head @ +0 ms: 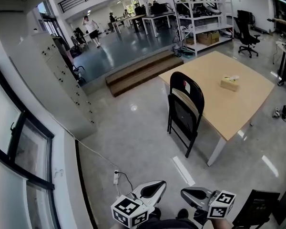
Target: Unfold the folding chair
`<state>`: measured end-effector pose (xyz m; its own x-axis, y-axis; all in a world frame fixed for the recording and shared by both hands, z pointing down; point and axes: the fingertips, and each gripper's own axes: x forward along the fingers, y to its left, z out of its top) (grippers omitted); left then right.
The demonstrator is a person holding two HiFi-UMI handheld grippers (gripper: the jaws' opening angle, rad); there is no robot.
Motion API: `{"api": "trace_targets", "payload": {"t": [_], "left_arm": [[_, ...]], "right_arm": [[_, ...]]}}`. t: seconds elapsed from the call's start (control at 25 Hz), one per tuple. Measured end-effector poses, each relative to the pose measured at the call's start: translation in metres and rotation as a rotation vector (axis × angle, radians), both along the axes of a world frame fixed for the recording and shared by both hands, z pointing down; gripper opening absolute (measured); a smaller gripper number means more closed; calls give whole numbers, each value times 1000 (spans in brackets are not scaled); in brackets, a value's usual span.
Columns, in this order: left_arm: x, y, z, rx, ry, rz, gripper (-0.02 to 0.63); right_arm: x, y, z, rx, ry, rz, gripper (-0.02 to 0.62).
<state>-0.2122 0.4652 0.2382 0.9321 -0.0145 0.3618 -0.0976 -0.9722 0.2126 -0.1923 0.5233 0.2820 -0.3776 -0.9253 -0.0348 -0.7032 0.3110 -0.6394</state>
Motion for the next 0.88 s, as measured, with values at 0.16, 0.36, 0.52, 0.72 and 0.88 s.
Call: {"api": "trace_targets", "payload": {"t": [0.16,0.36,0.52,0.72,0.88], "left_arm": [[10,-27,0,-5,42,-25,2],[16,-68,9,-91,91,4,2],[11,-125,-2,-111,141,30,2],[-13,-204,-1,-170,159,26,2],[-44,-259,2,-181,170,-27,2]], "right_arm": [[-2,-25,4,-19,19,-50,-2],[-1,-59,-1,-75,80,-14,-2],[-7,-116,-9,-98,79,23,-2],[-47,-204,-18,-98,130,-47,-2],[-68,-255,-14,-90,189,-104,-2]]}}
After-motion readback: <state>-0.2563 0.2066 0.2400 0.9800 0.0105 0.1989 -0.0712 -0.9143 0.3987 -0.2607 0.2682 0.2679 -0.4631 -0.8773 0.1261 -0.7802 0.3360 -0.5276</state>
